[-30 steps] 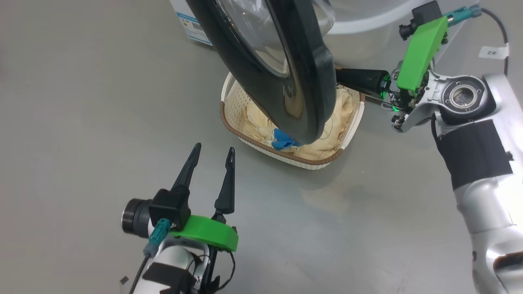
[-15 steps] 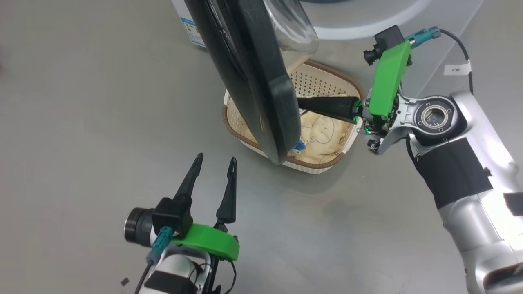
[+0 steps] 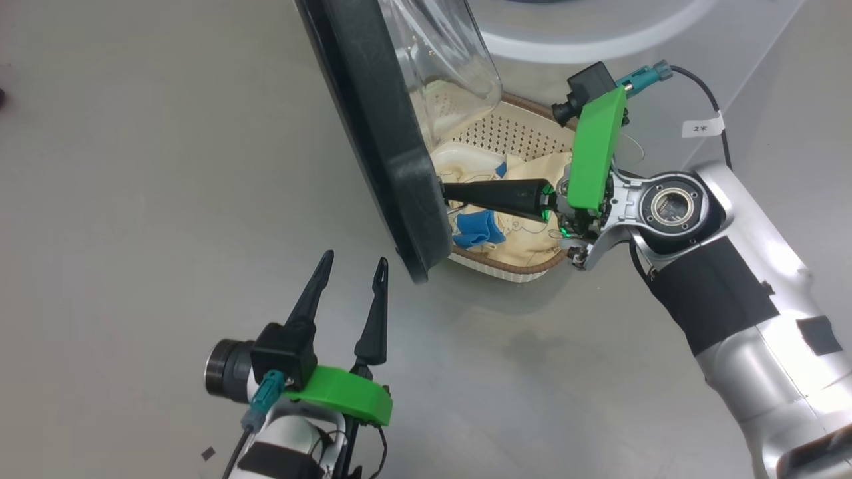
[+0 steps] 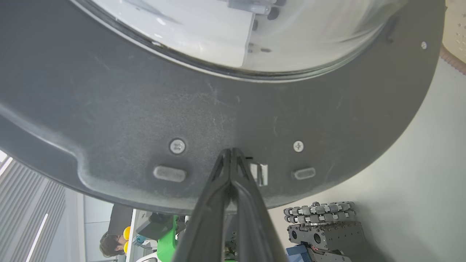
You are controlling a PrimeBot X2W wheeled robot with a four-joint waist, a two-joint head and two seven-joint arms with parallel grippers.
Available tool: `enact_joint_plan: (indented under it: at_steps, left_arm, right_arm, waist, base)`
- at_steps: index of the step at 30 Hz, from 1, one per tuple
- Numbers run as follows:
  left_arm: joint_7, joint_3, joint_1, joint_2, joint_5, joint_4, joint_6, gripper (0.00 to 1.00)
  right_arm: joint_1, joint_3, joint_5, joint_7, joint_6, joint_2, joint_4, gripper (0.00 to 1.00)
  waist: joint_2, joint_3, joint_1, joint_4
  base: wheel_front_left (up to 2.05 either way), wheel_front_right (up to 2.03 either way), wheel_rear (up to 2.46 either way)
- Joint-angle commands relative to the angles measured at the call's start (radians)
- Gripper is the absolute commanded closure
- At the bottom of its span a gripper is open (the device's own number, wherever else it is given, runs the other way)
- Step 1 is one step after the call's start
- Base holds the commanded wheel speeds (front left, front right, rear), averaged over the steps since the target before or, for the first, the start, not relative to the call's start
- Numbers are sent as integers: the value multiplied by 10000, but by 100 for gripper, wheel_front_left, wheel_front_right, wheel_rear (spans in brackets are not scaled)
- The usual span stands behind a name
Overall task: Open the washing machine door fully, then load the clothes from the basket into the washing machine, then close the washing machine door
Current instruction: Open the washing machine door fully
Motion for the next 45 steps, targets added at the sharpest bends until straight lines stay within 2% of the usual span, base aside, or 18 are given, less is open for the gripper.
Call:
enact_joint_plan:
  at_steps: [1,8,14,18,22,26,29,35,40,45]
  left_arm:
    - [-69,301,-29,137,38,-317,49,0]
    - [-69,310,-15,137,47,-332,76,0]
    - [-69,358,-48,137,-10,-352,78,0]
    - [-69,474,-23,137,98,-284,52,0]
    - [-69,713,3,137,284,-204,-41,0]
    - [-69,1102,161,137,529,-116,-135,0]
    - [-69,1316,244,137,634,-91,-182,0]
    - [-69,2009,553,142,978,-91,-336,0]
    - [-69,2499,854,156,1201,-116,-439,0]
    - [-69,2968,1124,183,1331,-174,-508,0]
  right_arm:
    - [-249,138,125,-103,4,313,-358,100]
    - [-362,385,273,-280,4,313,-240,100]
    - [-327,159,177,-545,4,272,-124,100]
    - [-107,-51,37,-768,4,60,-219,100]
    - [293,-103,-549,-1379,4,-349,-898,100]
    - [1173,105,-1562,-2515,4,-1007,-2102,100]
    - [1534,241,-2036,-3091,4,-1340,-2563,100]
    - [2493,849,-3756,-5356,4,-2474,-3544,100]
    - [3247,1246,-5193,-7340,4,-3195,-3615,100]
    - [3923,1141,-6803,-9095,4,-3171,-3111,100]
  waist:
    - [0,-4,0,0]
    - [0,-26,0,-14]
    - [0,-85,0,-154]
    - [0,-267,0,-380]
    - [0,-543,0,-686]
    - [0,-988,0,-1189]
    - [0,-1162,0,-1393]
    - [0,-1648,0,-1942]
    - [0,-2036,0,-2333]
    - [0,-2288,0,-2702]
  base:
    - [0,0,0]
    - [0,0,0]
    - [0,0,0]
    - [0,0,0]
    - [0,0,0]
    - [0,0,0]
    - [0,0,0]
    - [0,0,0]
    - [0,0,0]
    - [0,0,0]
